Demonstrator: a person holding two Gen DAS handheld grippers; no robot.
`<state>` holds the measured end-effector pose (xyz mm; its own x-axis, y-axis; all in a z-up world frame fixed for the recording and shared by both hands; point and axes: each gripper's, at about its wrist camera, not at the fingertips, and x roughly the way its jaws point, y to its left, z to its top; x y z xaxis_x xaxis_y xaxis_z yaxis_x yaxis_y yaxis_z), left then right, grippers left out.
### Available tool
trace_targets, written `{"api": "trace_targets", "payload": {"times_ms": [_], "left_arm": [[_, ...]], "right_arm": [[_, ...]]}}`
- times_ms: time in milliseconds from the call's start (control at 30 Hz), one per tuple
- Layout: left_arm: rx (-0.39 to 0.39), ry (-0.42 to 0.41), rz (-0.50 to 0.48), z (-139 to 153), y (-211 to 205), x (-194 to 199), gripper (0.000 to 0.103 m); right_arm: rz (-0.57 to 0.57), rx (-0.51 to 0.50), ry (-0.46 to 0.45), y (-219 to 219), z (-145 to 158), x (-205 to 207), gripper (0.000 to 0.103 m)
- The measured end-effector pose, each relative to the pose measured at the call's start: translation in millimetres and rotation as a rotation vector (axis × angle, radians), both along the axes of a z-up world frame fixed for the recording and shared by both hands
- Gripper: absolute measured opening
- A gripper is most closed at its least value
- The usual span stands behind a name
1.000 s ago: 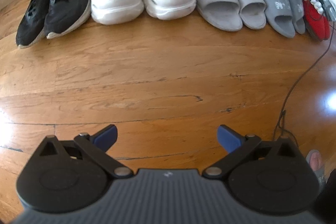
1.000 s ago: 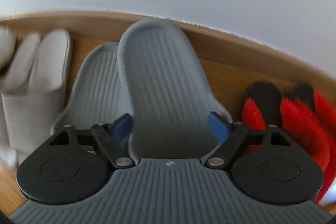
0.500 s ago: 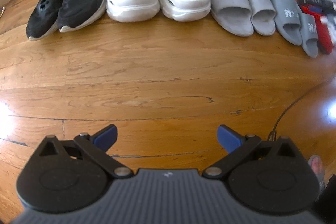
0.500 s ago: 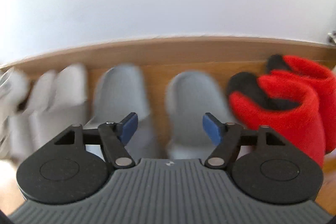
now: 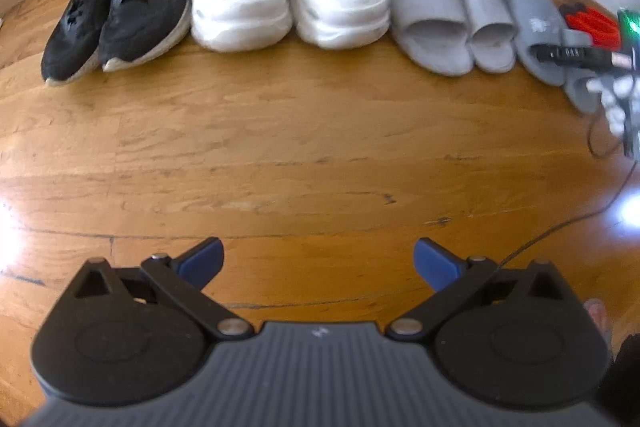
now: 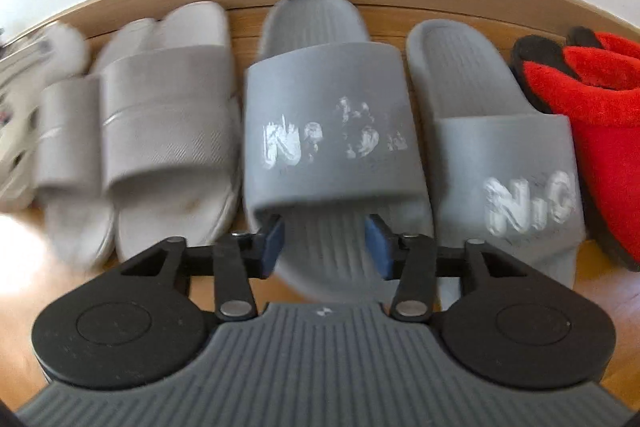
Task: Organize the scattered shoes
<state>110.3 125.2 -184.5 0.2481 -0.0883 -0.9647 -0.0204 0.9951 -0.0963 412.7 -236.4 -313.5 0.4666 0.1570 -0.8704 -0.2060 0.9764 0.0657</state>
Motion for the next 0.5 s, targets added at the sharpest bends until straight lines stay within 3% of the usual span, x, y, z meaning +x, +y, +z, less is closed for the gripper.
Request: {"api": "trace_targets", "payload": {"times_ms": [100,233,300,400,500], "left_arm": [[0.017,0.017,0.024,-5,2,0,0.102],[0.006,0.030,0.034,-9,0,5,0.102],[0.013,0.031,0.022,-10,-3,5,0.102],[0.018,0.043,0.005,-13,-8,6,0.102],[0.025,0.043,0.008,-14,-9,8,0.102]], "right_arm": [[-0.012,-0.067,-0.032,-33,19,-29,0.049],[-0.148,-0.179,0.010,-81,5,-32,0.048],[-0.134,-0.173,0.010,-91,-9,-23,0.047],[-0.077,-0.156,-0.073,-81,-16,0,0.045],[-0.103,-0.135,-0.045,-84,-11,15,0.044]]}}
